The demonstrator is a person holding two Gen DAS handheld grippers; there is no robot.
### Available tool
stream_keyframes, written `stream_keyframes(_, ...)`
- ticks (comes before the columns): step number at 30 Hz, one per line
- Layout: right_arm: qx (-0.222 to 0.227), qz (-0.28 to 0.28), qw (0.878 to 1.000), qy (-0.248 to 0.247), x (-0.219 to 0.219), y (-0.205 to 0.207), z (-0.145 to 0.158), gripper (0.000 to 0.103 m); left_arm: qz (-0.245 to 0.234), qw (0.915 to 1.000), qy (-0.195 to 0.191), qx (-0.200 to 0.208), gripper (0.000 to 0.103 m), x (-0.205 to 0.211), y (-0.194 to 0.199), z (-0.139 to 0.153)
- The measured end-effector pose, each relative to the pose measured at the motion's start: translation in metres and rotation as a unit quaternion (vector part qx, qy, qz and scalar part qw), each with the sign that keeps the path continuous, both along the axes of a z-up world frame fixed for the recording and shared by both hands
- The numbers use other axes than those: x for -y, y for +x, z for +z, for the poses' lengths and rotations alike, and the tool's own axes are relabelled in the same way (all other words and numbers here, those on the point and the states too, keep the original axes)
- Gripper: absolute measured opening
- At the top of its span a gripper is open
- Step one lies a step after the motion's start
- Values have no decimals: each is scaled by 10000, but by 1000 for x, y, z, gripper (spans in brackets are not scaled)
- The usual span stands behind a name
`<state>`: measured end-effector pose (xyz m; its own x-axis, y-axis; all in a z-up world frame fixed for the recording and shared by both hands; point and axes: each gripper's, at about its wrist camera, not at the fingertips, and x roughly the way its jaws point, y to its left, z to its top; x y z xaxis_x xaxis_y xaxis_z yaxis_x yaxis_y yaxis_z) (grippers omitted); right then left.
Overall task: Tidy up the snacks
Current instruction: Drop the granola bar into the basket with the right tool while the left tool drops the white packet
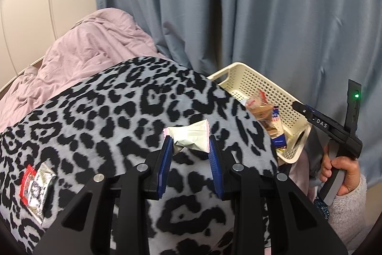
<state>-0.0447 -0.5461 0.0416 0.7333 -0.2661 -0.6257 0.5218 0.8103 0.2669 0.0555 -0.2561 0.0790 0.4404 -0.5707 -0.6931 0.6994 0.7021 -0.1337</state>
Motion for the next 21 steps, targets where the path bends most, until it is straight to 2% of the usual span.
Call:
stream_keyframes(10,63,-42,10000,-4,1,-6,-3,56,-782,9969,108,-18,30,62,-27,-5)
stream_keyframes(21,72,-102,9999,-36,7,-18,-5,56,-1688,9848,156,-384,31,138,-52,-26)
